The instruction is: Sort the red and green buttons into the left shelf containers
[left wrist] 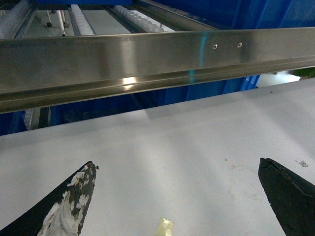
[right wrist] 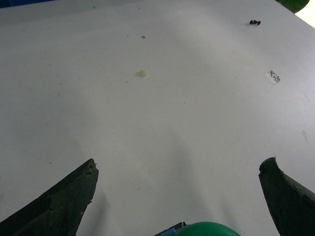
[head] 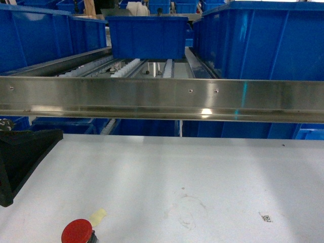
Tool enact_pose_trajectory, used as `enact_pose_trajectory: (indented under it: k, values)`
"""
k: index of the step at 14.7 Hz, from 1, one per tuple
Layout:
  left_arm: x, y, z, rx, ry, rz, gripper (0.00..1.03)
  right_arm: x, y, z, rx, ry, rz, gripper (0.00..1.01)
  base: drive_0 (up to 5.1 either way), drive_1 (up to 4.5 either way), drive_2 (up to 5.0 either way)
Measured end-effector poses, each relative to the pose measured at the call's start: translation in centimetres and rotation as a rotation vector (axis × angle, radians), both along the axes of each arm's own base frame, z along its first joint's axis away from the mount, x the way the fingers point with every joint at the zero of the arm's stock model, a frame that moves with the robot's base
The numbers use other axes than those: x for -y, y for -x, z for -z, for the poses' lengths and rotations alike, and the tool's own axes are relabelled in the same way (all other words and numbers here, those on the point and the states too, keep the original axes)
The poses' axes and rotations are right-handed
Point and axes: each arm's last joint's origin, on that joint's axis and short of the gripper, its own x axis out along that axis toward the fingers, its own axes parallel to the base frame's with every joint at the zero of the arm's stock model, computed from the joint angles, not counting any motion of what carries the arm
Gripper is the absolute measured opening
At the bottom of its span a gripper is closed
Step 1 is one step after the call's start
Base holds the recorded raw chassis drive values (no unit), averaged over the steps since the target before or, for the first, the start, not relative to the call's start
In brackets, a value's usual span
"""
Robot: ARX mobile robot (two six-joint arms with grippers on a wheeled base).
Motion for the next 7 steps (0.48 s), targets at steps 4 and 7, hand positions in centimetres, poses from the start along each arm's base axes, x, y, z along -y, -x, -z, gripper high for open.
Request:
enact_pose_trajectory:
  k: [4,7]
  values:
    - [0.0,0.0,0.0,0.0,0.0,0.0,0.98,1.4,-1.1,1.3,-0.005,-0.004,0.042,0.98,0.0,0.0,0.0]
    - [0.0,0.0,0.0,0.0,0.0,0.0,0.98,1.2,-0.8,1.4,-0.015,-0.009,0.041,0.98,0.0,0.0,0.0]
